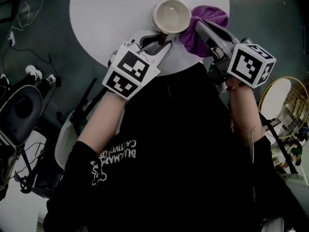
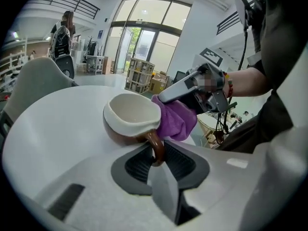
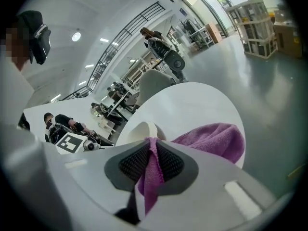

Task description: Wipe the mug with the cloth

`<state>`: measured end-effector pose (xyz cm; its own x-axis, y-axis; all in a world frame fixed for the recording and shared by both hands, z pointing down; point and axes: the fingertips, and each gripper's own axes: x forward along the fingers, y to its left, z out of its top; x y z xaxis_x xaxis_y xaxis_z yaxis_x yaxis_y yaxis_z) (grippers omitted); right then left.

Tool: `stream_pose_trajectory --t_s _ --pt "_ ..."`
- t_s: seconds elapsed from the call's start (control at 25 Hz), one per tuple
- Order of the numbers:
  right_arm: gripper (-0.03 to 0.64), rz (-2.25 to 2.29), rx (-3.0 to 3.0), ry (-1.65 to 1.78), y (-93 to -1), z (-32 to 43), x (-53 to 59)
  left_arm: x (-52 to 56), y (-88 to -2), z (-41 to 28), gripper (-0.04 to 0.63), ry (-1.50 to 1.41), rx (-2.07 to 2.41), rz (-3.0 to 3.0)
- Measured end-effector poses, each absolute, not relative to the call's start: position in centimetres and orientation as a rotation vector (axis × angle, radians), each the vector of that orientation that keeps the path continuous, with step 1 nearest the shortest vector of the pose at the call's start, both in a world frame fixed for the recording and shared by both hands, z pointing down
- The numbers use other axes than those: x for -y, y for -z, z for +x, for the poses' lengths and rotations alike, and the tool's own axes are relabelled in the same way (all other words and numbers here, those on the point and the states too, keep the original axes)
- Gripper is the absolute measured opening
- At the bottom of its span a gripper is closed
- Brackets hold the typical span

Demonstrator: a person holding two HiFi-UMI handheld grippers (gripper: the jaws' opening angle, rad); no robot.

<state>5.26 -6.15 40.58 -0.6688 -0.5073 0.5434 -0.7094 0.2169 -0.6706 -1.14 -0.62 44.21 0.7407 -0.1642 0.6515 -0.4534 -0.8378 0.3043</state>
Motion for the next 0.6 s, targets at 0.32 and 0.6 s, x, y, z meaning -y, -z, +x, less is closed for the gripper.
stream_pose_trajectory --t_s 0.32,0.6 --pt "0.044 1.357 2.143 -1.384 -40.3 4.6 5.6 0.0 -44.3 -1.5 0.083 -0.903 0.364 2.531" --pt "0.041 1.499 2.046 -1.417 -39.3 5.0 6.2 0.8 -43.2 -1.5 0.084 -0.962 0.246 2.526"
